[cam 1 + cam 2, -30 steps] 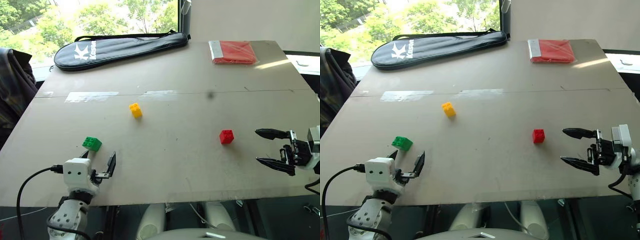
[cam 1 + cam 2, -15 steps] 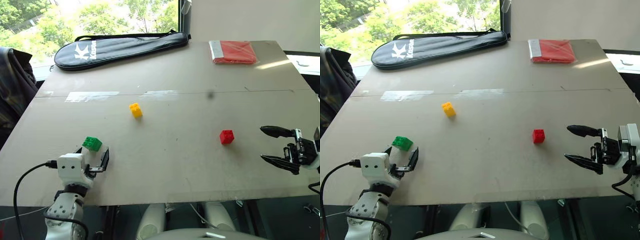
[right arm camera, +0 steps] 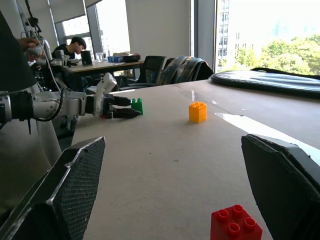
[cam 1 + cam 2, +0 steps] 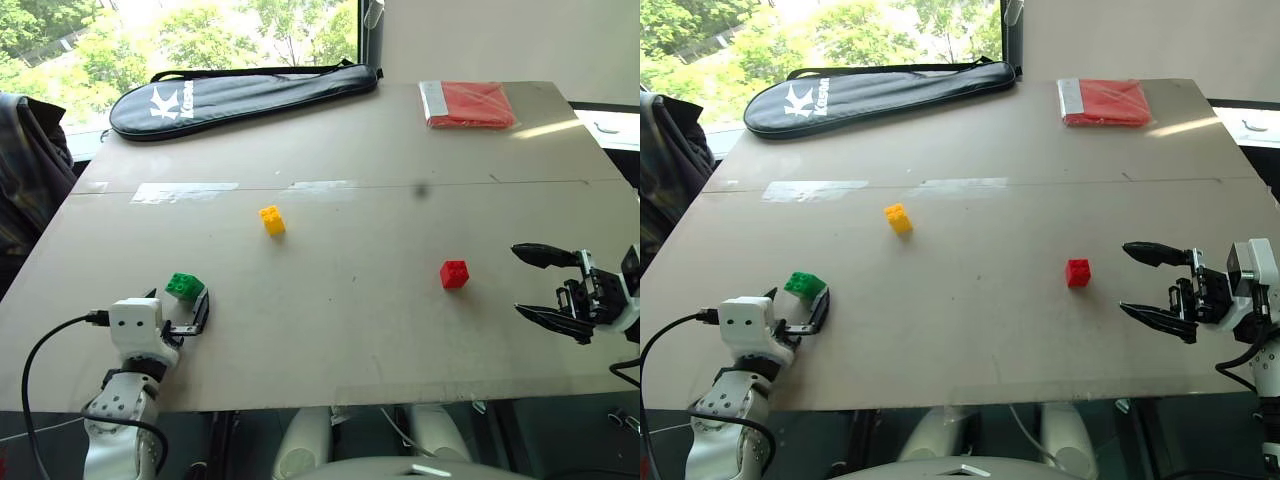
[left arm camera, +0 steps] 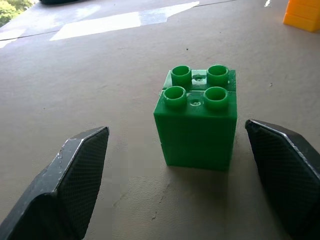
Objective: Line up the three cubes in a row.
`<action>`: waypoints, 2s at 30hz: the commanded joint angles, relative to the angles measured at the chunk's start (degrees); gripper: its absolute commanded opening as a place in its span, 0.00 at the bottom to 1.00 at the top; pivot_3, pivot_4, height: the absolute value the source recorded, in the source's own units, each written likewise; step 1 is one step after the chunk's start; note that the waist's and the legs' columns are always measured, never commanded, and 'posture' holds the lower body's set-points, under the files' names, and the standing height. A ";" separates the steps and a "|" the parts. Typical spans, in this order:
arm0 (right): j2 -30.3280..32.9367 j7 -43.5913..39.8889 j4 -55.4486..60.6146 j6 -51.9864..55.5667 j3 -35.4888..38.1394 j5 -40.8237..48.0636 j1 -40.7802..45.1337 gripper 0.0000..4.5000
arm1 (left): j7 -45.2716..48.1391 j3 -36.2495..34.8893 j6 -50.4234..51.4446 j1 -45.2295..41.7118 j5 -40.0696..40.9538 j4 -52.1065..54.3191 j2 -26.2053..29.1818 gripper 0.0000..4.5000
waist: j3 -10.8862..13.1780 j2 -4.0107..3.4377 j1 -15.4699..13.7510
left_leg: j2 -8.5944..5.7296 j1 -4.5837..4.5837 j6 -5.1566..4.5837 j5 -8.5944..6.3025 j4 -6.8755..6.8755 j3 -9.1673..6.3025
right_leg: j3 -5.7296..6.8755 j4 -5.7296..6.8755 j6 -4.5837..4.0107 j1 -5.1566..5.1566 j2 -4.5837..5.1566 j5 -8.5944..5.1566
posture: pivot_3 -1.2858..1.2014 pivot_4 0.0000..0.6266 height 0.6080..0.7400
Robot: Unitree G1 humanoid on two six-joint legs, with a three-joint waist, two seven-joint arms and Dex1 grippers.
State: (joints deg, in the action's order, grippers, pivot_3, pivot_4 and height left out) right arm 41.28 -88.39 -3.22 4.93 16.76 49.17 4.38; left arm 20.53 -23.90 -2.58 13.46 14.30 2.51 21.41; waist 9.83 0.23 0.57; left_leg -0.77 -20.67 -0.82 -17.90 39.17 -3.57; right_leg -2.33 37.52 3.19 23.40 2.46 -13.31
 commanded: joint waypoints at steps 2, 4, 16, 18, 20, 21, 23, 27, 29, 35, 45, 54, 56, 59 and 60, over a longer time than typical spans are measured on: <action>0.14 -0.47 1.11 0.02 2.49 0.11 0.90 1.00 | 3.10 -0.41 -1.75 -0.66 0.70 -2.89 2.15 0.83 | -0.01 -0.01 0.03 | 0.00 0.01 0.00 0.00 0.00 0.01 | -0.01 0.01 0.00 0.00 0.01 0.00 | 0.52 0.24 1.00; 0.14 -0.62 1.00 -0.04 2.55 0.05 0.99 1.00 | 4.23 -0.12 -2.26 -0.80 0.70 -3.71 2.80 0.65 | -0.01 -0.02 0.05 | 0.00 0.02 0.00 0.00 0.00 0.01 | -0.01 0.02 0.00 0.00 0.03 0.00 | 0.52 0.24 1.00; -0.11 -1.66 1.42 0.41 2.46 0.51 0.45 1.00 | 7.98 0.88 -3.57 -3.61 0.36 -8.38 5.62 0.29 | -0.05 -0.08 0.02 | 0.00 0.05 0.01 0.00 0.00 0.00 | -0.01 0.08 0.00 0.00 0.20 0.00 | 0.52 0.24 1.00; -0.19 -1.86 1.73 0.63 2.38 0.75 0.49 1.00 | 8.48 1.03 -3.23 -4.84 0.53 -9.20 6.17 0.29 | -0.05 -0.09 -0.11 | -0.01 0.05 0.01 0.00 0.00 -0.01 | 0.01 0.08 0.00 0.00 0.19 0.00 | 0.52 0.24 1.00; -0.23 -2.36 1.90 0.62 2.27 0.82 0.56 1.00 | 8.83 1.07 -2.69 -5.91 0.78 -9.73 6.53 0.29 | -0.05 -0.09 -0.10 | -0.03 0.04 0.01 0.01 0.00 -0.01 | 0.02 0.08 0.00 0.00 0.18 0.00 | 0.52 0.24 1.00; -0.24 -2.53 1.98 0.62 2.24 0.82 0.56 1.00 | 9.19 1.16 -2.54 -6.36 0.96 -9.88 6.71 0.29 | -0.05 -0.09 -0.09 | -0.03 0.04 0.01 0.01 0.00 -0.01 | 0.02 0.08 0.00 0.00 0.18 0.00 | 0.52 0.24 1.00; -0.21 -2.89 2.12 0.45 2.08 0.60 0.57 1.00 | 10.31 1.83 -2.52 -7.18 0.98 -10.03 7.27 0.29 | -0.05 -0.09 -0.07 | -0.04 0.03 0.01 0.01 0.00 -0.02 | 0.02 0.08 0.01 0.00 0.19 0.00 | 0.52 0.24 1.00; 0.27 -4.09 1.52 -1.30 1.54 -0.35 -0.16 1.00 | 15.77 5.20 -2.27 -8.97 1.59 -9.05 8.82 0.29 | -0.05 -0.08 -0.14 | -0.04 0.01 0.01 0.00 0.00 -0.04 | 0.05 0.07 0.01 0.00 0.20 0.01 | 0.52 0.24 1.00; 0.85 -4.11 0.31 -3.12 1.29 -1.19 -0.74 1.00 | 20.67 8.17 -1.71 -10.46 2.78 -7.53 9.84 0.29 | -0.05 -0.08 -0.22 | -0.05 0.00 0.01 0.00 0.00 -0.05 | 0.06 0.06 0.01 0.00 0.20 0.01 | 0.52 0.24 1.00; 0.35 -2.72 -2.24 -6.00 3.35 -3.70 -2.43 1.00 | 35.80 19.80 0.06 -18.13 3.17 -6.05 13.05 0.29 | -0.04 -0.08 -0.19 | -0.08 -0.02 0.01 0.00 0.00 -0.03 | 0.06 0.06 0.01 0.01 0.12 0.00 | 0.52 0.24 1.00; -2.69 2.63 1.74 -7.97 5.02 -6.68 -9.49 1.00 | 53.43 36.90 -8.06 -48.36 -4.44 -35.16 1.92 0.29 | 0.01 0.02 0.06 | -0.36 -0.06 0.01 0.01 0.04 0.01 | 0.03 0.11 0.03 0.04 0.01 0.01 | 0.52 0.24 1.00; -4.31 7.59 5.17 -9.05 8.31 -7.60 -15.68 1.00 | 52.09 42.04 -13.72 -59.11 -11.57 -48.09 -9.41 0.29 | 0.06 0.11 0.00 | -0.44 -0.15 -0.02 0.00 0.04 -0.01 | 0.00 0.07 0.11 0.07 -0.02 -0.04 | 0.52 0.24 1.00; -4.85 8.20 5.98 -9.08 8.25 -7.79 -16.62 1.00 | 50.98 42.28 -14.25 -59.13 -12.46 -48.70 -10.67 0.29 | 0.06 0.11 0.05 | -0.44 -0.14 -0.02 0.00 0.06 -0.02 | -0.02 0.08 0.12 0.07 0.00 -0.04 | 0.52 0.24 1.00; -5.34 9.25 6.82 -9.39 7.88 -8.56 -17.36 1.00 | 49.82 42.89 -14.24 -58.43 -13.60 -48.67 -12.02 0.29 | 0.05 0.10 0.19 | -0.43 -0.09 -0.02 0.00 0.05 -0.03 | -0.03 0.13 0.12 0.07 -0.01 -0.04 | 0.52 0.24 1.00; -5.38 9.51 6.89 -9.58 7.82 -8.82 -17.40 1.00 | 49.52 42.96 -13.87 -58.13 -13.80 -48.55 -12.33 0.29 | 0.05 0.10 0.15 | -0.43 -0.08 -0.02 0.00 0.05 -0.03 | -0.03 0.14 0.12 0.06 -0.01 -0.04 | 0.52 0.24 1.00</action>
State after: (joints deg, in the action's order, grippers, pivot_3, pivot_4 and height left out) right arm 35.75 -79.40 1.70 -3.39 23.28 40.42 -13.04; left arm 70.69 18.18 -16.24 -44.90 1.79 -45.98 9.64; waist 9.88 0.33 0.72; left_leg -1.21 -20.75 -0.84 -17.90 39.22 -3.60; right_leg -2.36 37.67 3.31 23.47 2.45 -13.36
